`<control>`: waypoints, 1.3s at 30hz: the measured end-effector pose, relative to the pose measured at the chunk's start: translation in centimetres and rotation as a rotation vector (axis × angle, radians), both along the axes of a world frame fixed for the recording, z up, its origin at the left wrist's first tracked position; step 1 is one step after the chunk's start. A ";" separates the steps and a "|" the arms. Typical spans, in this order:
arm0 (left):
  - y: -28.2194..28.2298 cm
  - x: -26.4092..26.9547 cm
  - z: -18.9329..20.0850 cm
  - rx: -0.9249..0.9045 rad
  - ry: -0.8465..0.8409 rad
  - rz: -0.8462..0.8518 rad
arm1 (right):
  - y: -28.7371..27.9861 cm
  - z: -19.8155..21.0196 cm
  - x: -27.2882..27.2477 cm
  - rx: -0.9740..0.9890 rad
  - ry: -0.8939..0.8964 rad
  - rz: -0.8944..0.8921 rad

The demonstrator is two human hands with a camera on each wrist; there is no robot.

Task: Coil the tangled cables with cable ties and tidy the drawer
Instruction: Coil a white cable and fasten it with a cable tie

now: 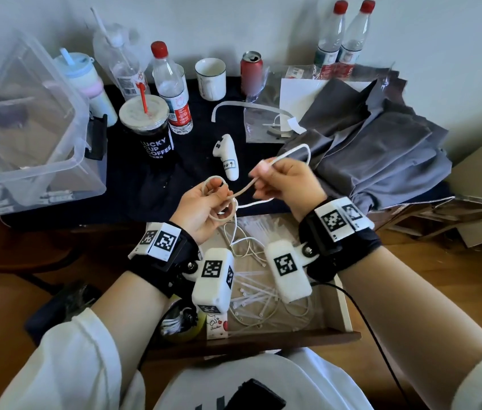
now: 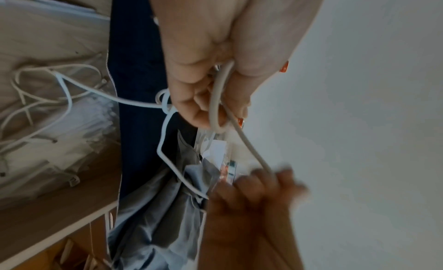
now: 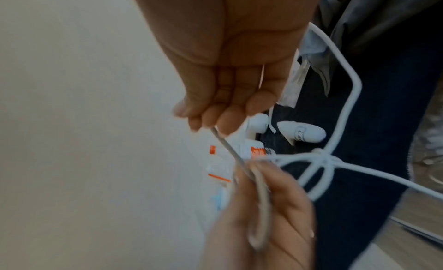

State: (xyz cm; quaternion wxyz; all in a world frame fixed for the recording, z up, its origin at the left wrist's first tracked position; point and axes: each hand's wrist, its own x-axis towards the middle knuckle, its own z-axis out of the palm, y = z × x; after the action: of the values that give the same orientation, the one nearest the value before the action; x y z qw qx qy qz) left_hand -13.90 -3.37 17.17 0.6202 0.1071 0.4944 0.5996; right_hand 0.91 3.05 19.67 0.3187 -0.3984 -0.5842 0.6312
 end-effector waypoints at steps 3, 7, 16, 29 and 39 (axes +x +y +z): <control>-0.1 -0.8 -0.3 0.003 -0.013 0.037 | 1.2 1.1 1.2 -0.124 0.225 -0.187; 0.1 -0.2 -0.4 0.004 -0.004 0.024 | 0.6 0.7 0.9 -0.180 0.214 -0.157; 0.3 1.0 -0.1 0.028 0.153 0.027 | -0.7 -0.7 -0.2 -0.085 0.021 -0.015; -1.3 -2.4 -0.8 -0.043 0.146 -0.013 | 1.7 -4.2 3.8 -0.169 -0.527 0.118; -1.1 -0.3 2.1 0.085 0.281 -0.251 | 0.6 -7.2 3.8 0.038 -0.815 0.150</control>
State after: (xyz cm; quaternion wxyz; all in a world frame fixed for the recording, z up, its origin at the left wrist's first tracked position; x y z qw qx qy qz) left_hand -14.20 -4.49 19.22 0.6098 0.2766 0.5330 0.5172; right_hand 4.72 3.68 12.44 0.0218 -0.5662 -0.7015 0.4322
